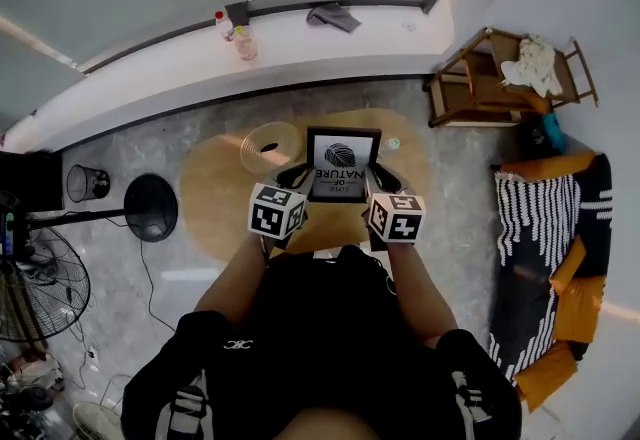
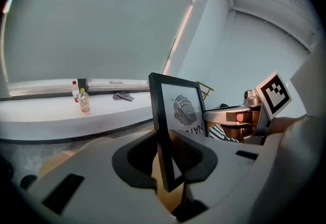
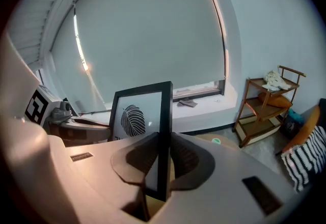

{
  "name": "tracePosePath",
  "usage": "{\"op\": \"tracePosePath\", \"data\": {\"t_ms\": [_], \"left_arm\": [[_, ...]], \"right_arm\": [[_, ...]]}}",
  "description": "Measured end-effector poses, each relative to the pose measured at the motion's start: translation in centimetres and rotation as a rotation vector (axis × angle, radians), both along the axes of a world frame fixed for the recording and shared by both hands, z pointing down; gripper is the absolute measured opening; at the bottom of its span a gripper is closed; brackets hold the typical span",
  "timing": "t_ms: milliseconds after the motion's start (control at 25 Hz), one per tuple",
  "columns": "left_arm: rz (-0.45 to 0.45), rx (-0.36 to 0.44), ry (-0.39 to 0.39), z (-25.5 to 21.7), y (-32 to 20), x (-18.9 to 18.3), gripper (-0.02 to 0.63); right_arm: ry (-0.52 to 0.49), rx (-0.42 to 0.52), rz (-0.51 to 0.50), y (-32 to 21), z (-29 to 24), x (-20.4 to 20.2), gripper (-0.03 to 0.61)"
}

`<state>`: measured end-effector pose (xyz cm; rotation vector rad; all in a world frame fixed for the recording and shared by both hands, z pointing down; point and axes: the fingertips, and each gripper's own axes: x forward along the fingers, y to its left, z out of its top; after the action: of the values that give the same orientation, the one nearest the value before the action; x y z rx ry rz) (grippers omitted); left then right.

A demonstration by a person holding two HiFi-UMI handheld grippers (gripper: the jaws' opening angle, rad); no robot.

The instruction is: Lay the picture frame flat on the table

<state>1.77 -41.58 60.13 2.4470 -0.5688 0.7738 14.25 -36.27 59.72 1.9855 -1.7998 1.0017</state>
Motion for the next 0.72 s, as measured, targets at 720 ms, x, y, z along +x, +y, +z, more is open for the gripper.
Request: {"op": "tracePosePath", "data": {"t_ms": [720], "left_arm": [[-0.047,-0.373,-0.186,22.2,3.9,-0.7,0.080]], "right_arm": [[-0.103,-0.360,-0.066,2.5,22.8,0.0,0.086]]}}
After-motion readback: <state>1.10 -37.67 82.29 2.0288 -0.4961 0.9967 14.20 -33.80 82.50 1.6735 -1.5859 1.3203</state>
